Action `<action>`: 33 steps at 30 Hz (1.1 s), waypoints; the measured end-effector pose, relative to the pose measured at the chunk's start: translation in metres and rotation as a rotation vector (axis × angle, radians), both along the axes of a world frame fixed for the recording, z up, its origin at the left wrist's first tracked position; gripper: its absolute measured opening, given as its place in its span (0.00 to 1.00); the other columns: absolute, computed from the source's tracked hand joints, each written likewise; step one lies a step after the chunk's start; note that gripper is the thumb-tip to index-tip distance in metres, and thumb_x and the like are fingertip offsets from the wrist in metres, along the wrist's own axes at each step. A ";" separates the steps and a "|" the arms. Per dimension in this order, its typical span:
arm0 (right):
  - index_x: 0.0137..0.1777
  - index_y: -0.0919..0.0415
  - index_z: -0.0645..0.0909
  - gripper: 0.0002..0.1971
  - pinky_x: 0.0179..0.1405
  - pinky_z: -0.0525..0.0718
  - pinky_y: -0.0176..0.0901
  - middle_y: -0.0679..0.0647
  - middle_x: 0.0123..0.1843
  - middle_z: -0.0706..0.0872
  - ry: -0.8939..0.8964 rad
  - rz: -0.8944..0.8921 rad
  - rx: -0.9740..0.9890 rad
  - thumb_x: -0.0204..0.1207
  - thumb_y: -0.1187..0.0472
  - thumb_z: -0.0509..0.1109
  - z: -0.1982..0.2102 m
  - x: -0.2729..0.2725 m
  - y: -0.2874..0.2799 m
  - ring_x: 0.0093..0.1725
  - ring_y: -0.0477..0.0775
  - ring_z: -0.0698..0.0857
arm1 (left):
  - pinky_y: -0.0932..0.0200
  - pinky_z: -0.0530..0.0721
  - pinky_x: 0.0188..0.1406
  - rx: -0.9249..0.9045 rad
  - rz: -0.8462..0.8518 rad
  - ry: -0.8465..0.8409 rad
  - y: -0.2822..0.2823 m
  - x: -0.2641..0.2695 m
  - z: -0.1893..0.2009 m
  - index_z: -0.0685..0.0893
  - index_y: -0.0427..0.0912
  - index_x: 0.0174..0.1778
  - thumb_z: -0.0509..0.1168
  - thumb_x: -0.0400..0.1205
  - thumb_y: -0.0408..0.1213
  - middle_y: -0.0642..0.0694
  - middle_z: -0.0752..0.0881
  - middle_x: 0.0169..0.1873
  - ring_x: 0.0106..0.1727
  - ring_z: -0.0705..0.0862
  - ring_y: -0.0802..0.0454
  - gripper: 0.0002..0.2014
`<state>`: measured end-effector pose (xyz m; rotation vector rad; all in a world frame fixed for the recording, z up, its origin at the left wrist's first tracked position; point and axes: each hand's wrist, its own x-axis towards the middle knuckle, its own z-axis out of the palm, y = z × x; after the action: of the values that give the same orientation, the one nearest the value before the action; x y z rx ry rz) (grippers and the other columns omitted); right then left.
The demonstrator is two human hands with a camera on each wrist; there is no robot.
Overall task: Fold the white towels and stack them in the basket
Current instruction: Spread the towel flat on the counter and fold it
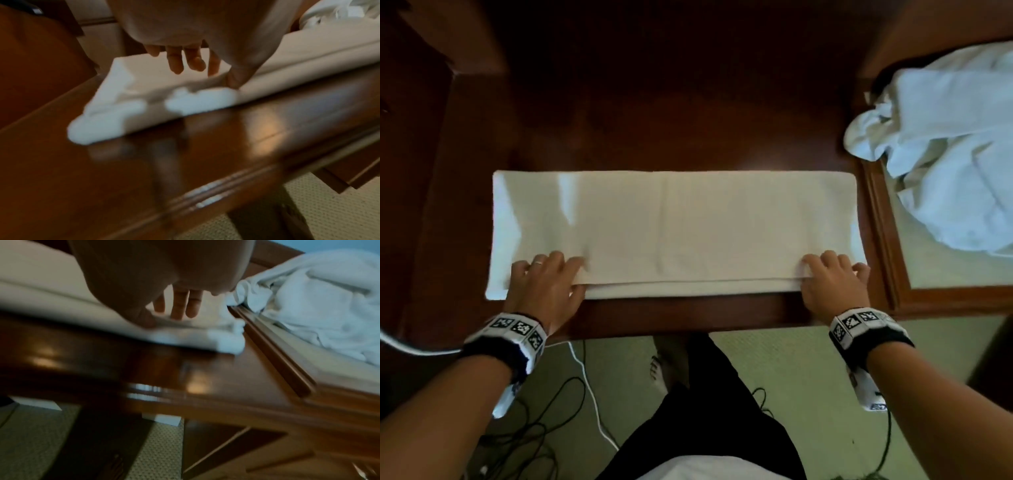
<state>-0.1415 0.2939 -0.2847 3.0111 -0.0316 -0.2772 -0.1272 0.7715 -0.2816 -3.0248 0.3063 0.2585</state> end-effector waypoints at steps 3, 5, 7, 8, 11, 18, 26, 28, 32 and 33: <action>0.69 0.56 0.77 0.25 0.62 0.70 0.67 0.62 0.70 0.77 -0.016 -0.012 0.017 0.69 0.63 0.71 -0.004 -0.005 -0.003 0.67 0.70 0.75 | 0.34 0.77 0.52 -0.026 0.016 0.021 -0.010 0.001 -0.009 0.83 0.43 0.70 0.71 0.71 0.45 0.33 0.81 0.54 0.53 0.80 0.29 0.29; 0.76 0.56 0.69 0.29 0.69 0.67 0.70 0.65 0.80 0.67 0.041 -0.006 0.059 0.73 0.64 0.66 -0.008 0.001 -0.006 0.79 0.72 0.66 | 0.28 0.78 0.59 -0.083 0.028 0.051 -0.012 0.003 -0.015 0.80 0.45 0.77 0.74 0.73 0.37 0.28 0.78 0.68 0.65 0.76 0.24 0.32; 0.78 0.59 0.68 0.29 0.73 0.69 0.71 0.67 0.82 0.65 0.082 0.002 0.131 0.75 0.68 0.63 -0.012 0.005 -0.011 0.81 0.71 0.64 | 0.26 0.78 0.66 -0.154 0.046 0.070 -0.008 0.003 -0.019 0.76 0.44 0.79 0.71 0.77 0.30 0.29 0.74 0.75 0.73 0.72 0.23 0.32; 0.78 0.62 0.69 0.28 0.73 0.70 0.71 0.67 0.82 0.67 0.070 -0.009 0.180 0.76 0.70 0.61 -0.013 0.004 -0.015 0.81 0.72 0.66 | 0.25 0.78 0.67 -0.192 0.052 0.058 -0.005 0.001 -0.021 0.76 0.43 0.80 0.70 0.78 0.27 0.30 0.74 0.77 0.74 0.72 0.24 0.31; 0.79 0.63 0.71 0.30 0.76 0.70 0.70 0.65 0.81 0.71 -0.021 -0.032 0.252 0.75 0.73 0.58 -0.013 -0.015 -0.026 0.81 0.71 0.68 | 0.24 0.77 0.68 -0.244 0.005 -0.001 0.003 -0.019 -0.026 0.74 0.41 0.80 0.71 0.76 0.23 0.31 0.73 0.78 0.75 0.72 0.23 0.34; 0.84 0.56 0.64 0.38 0.81 0.59 0.67 0.64 0.87 0.58 0.092 -0.063 0.188 0.73 0.78 0.62 -0.018 -0.033 -0.035 0.86 0.70 0.55 | 0.21 0.69 0.68 -0.108 -0.019 0.077 0.007 -0.033 -0.038 0.67 0.52 0.85 0.62 0.84 0.43 0.37 0.65 0.84 0.81 0.64 0.26 0.30; 0.78 0.63 0.70 0.36 0.78 0.65 0.73 0.69 0.83 0.65 0.030 0.042 0.173 0.67 0.78 0.65 -0.011 -0.019 0.002 0.83 0.75 0.62 | 0.26 0.77 0.67 -0.225 -0.007 -0.033 0.025 -0.032 -0.030 0.75 0.37 0.80 0.73 0.74 0.24 0.30 0.72 0.79 0.75 0.73 0.25 0.35; 0.78 0.62 0.72 0.34 0.76 0.69 0.72 0.67 0.82 0.69 -0.014 0.278 0.202 0.69 0.76 0.67 -0.015 -0.017 0.027 0.81 0.74 0.67 | 0.27 0.74 0.68 -0.180 -0.010 -0.028 0.043 -0.027 -0.023 0.78 0.37 0.78 0.73 0.74 0.24 0.33 0.75 0.77 0.75 0.73 0.26 0.33; 0.78 0.56 0.74 0.32 0.71 0.76 0.71 0.60 0.83 0.70 0.059 0.348 0.291 0.72 0.73 0.66 -0.020 -0.017 0.035 0.81 0.70 0.68 | 0.25 0.75 0.66 -0.073 0.039 0.042 0.080 -0.030 -0.010 0.84 0.38 0.71 0.73 0.73 0.20 0.36 0.82 0.73 0.72 0.77 0.26 0.29; 0.77 0.56 0.74 0.29 0.70 0.77 0.71 0.59 0.83 0.70 0.076 0.353 0.291 0.74 0.69 0.64 -0.019 -0.019 0.032 0.81 0.70 0.69 | 0.25 0.78 0.63 -0.072 0.040 0.065 0.082 -0.034 -0.006 0.86 0.36 0.69 0.72 0.73 0.20 0.35 0.83 0.71 0.69 0.80 0.26 0.27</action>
<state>-0.1608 0.3258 -0.3034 3.2041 0.5890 -0.3872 -0.1608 0.8539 -0.2880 -3.1010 0.2661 0.3569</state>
